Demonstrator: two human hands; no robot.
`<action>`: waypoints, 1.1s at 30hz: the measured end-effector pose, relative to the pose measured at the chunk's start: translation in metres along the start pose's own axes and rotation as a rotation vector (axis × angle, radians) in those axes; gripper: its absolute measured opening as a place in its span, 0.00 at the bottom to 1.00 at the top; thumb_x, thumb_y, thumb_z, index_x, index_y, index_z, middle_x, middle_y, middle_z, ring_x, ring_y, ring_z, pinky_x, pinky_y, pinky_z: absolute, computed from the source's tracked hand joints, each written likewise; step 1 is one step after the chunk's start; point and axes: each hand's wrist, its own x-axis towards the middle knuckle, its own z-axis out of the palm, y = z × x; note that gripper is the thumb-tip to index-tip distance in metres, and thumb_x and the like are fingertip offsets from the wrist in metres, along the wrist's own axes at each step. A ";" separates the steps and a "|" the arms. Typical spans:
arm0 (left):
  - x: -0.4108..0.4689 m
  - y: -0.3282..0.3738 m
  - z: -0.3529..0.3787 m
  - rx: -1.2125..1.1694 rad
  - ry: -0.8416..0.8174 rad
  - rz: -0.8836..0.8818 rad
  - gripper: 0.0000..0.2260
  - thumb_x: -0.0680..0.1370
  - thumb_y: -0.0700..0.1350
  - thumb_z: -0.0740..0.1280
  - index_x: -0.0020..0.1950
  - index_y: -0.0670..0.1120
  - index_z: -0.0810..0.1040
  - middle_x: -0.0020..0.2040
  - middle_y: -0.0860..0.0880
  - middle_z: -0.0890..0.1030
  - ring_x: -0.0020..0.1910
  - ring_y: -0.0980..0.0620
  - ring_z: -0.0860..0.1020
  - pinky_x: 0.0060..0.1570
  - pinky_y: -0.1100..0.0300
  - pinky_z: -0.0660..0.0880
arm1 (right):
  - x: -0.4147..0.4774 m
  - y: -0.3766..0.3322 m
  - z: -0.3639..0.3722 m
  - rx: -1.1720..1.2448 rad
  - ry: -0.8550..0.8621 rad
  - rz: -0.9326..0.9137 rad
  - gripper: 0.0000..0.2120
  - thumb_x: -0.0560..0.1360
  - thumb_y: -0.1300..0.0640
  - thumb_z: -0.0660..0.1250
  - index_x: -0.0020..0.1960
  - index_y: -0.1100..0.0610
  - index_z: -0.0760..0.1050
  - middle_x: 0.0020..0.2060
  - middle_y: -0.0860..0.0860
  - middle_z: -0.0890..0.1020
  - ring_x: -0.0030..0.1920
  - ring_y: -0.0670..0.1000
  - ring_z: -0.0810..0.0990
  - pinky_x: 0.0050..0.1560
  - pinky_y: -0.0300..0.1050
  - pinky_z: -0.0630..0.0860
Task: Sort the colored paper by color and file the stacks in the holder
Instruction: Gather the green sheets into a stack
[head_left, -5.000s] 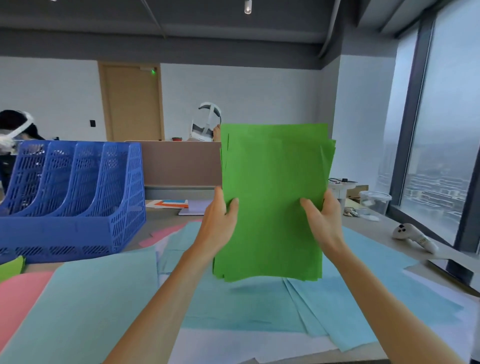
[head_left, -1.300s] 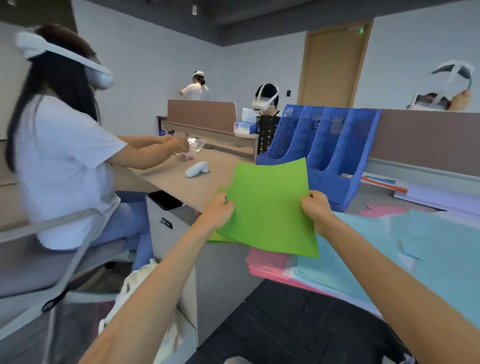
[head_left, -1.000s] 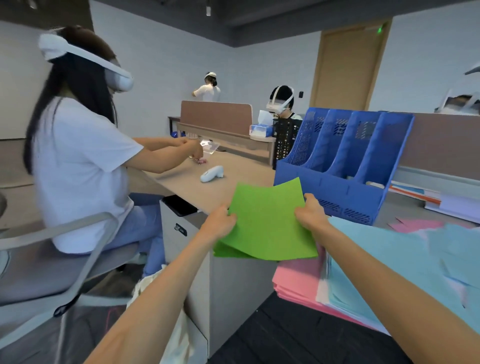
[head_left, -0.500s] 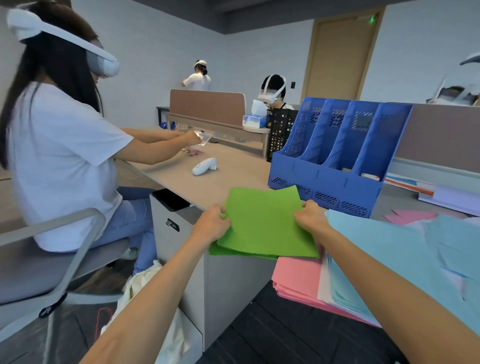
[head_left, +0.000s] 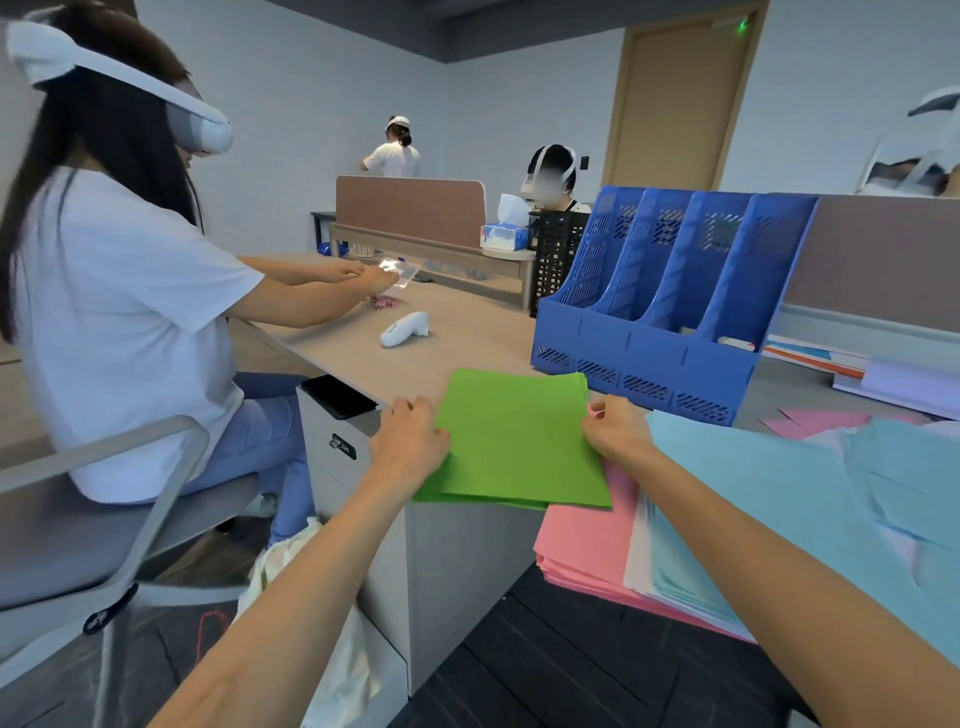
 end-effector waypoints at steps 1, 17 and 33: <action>-0.002 0.006 -0.001 0.036 0.049 0.036 0.17 0.78 0.46 0.61 0.65 0.42 0.69 0.65 0.43 0.69 0.66 0.43 0.64 0.59 0.47 0.71 | 0.000 0.004 -0.004 -0.002 0.017 -0.012 0.13 0.75 0.59 0.64 0.57 0.62 0.78 0.55 0.58 0.81 0.57 0.58 0.78 0.56 0.49 0.74; -0.041 0.134 0.041 -0.153 -0.274 0.648 0.13 0.80 0.40 0.59 0.62 0.43 0.77 0.64 0.47 0.77 0.64 0.50 0.73 0.62 0.60 0.66 | -0.050 0.137 -0.139 -0.090 0.115 0.208 0.16 0.75 0.54 0.64 0.62 0.54 0.76 0.64 0.56 0.75 0.64 0.56 0.74 0.63 0.46 0.69; -0.043 0.103 0.042 -0.089 -0.133 0.425 0.15 0.79 0.37 0.56 0.61 0.43 0.78 0.63 0.43 0.77 0.61 0.44 0.75 0.60 0.53 0.72 | -0.194 0.075 -0.110 -0.796 -0.074 -0.592 0.42 0.66 0.20 0.44 0.56 0.51 0.75 0.51 0.49 0.75 0.51 0.53 0.74 0.50 0.50 0.73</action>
